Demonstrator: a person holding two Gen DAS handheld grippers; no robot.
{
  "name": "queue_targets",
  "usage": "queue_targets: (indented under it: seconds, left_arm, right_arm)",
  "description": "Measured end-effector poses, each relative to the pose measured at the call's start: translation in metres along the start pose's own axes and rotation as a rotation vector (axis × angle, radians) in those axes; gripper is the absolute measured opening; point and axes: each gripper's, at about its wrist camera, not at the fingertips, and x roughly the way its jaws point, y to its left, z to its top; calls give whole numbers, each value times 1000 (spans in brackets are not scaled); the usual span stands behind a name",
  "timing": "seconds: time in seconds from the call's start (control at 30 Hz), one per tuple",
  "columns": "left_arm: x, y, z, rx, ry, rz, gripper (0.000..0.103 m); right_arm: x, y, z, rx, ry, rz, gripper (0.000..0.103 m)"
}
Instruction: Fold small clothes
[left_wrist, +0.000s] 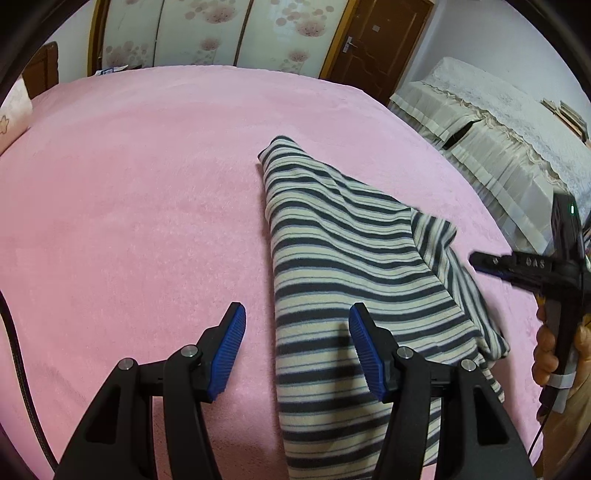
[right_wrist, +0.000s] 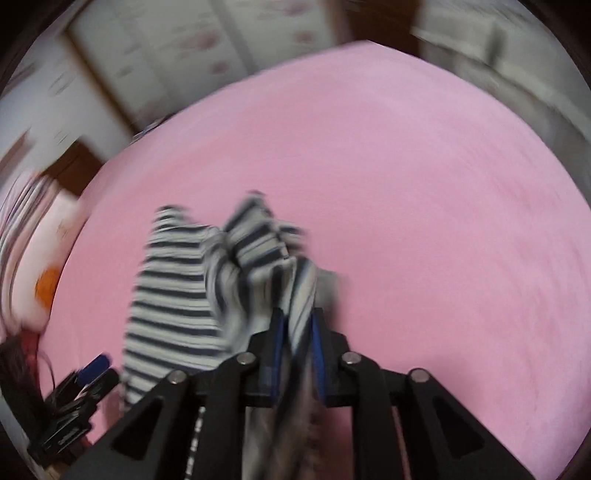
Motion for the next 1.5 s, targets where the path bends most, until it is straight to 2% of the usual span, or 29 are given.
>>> queue_targets:
  seconds: [0.03, 0.1, 0.2, 0.37, 0.53, 0.63, 0.7, 0.8, 0.83, 0.9, 1.0, 1.07, 1.1, 1.2, 1.33, 1.5]
  left_arm:
    - [0, 0, 1, -2, 0, 6, 57]
    - [1, -1, 4, -2, 0, 14, 57]
    - [3, -4, 12, -6, -2, 18, 57]
    - [7, -27, 36, 42, -25, -4, 58]
    - [27, -58, 65, 125, -30, -52, 58]
    - [56, -64, 83, 150, 30, -70, 58]
    - [79, -64, 89, 145, 78, -54, 58]
    - [120, -54, 94, 128, 174, 29, 58]
    - [132, -50, 94, 114, 205, 40, 54]
    - [138, -50, 95, 108, 208, 42, 52]
    - [138, -56, 93, 145, 192, 62, 53]
    - [135, -58, 90, 173, 179, 68, 53]
    - [134, -58, 89, 180, 173, 67, 53]
    - [128, -60, 88, 188, 160, 60, 54]
    - [109, -65, 81, 248, 125, 92, 54]
    - [56, -63, 57, 286, 64, 93, 57]
  right_arm:
    - [-2, -12, -3, 30, -3, 9, 29]
    - [-10, -27, -8, 58, -25, 20, 29]
    - [-21, -26, -10, 34, -69, 34, 29]
    - [-27, 17, -4, -93, -90, 110, 29]
    - [-17, 46, 7, -141, -90, 145, 29]
    - [1, 53, 12, -138, -40, 193, 28]
    - [14, 52, 11, -152, 1, 196, 26]
    - [39, 40, 11, -148, 33, 89, 21]
    - [49, 29, 11, -127, 38, 47, 21]
    - [57, 12, 13, -74, 47, 72, 20]
    - [52, 2, 11, -42, 15, 84, 20]
    - [45, 0, 10, -44, -21, -9, 20]
    - [41, -6, 10, -28, -29, -12, 21]
    - [29, -21, 4, 35, -9, 50, 21]
    - [11, -23, -15, 22, 40, 71, 22]
    - [-18, -28, -47, 76, 58, 180, 24]
